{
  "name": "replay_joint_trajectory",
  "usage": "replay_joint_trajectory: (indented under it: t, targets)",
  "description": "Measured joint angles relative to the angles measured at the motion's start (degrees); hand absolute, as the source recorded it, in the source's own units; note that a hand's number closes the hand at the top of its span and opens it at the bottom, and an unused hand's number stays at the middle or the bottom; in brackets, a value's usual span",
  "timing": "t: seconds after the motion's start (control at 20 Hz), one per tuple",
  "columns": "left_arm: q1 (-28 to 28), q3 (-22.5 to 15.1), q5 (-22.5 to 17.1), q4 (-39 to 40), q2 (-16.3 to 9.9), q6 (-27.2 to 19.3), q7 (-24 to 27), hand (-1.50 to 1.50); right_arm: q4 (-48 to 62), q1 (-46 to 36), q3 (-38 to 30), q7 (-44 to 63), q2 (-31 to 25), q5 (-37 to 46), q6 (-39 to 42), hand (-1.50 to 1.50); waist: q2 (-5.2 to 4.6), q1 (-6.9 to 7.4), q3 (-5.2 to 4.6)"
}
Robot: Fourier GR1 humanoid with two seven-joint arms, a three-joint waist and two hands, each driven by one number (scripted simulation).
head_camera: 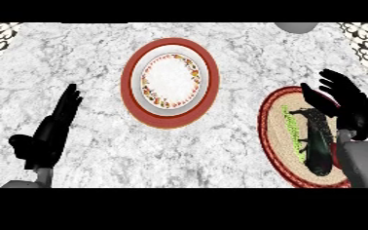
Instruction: Pick the eggplant from the placemat and place it in the plate
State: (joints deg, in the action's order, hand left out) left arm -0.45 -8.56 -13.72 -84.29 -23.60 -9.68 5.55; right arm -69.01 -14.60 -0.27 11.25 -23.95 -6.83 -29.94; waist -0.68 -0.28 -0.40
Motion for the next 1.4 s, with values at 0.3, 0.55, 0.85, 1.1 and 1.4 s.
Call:
replay_joint_trajectory:
  t: [0.3,0.55,0.85,1.1,1.4]
  targets:
    - [-0.9,-0.49,1.1,4.94,1.88,1.42,2.47,0.0,-5.25,3.77,7.48,5.02,6.15,13.68,-17.62,-1.5,0.63,-0.26,0.2]
    - [-1.32,0.16,1.7,7.39,2.36,2.28,3.88,0.0,-12.31,6.68,12.26,20.64,3.43,27.78,-21.69,-1.5,0.88,-0.51,0.17]
    - [-1.6,0.92,1.5,6.48,1.8,2.77,2.6,0.0,-20.13,9.7,14.25,39.79,-2.6,37.07,-11.26,-1.5,1.11,-0.81,0.08]
    - [-1.33,0.82,1.84,7.19,2.4,3.05,3.52,0.0,-25.49,9.96,16.1,50.49,-7.0,35.18,1.79,-1.5,1.0,-0.5,0.1]
    - [-1.74,1.08,2.06,7.41,2.54,3.93,3.55,0.0,-30.64,9.76,14.85,56.12,-10.14,29.22,10.52,-1.5,0.87,-0.11,0.24]
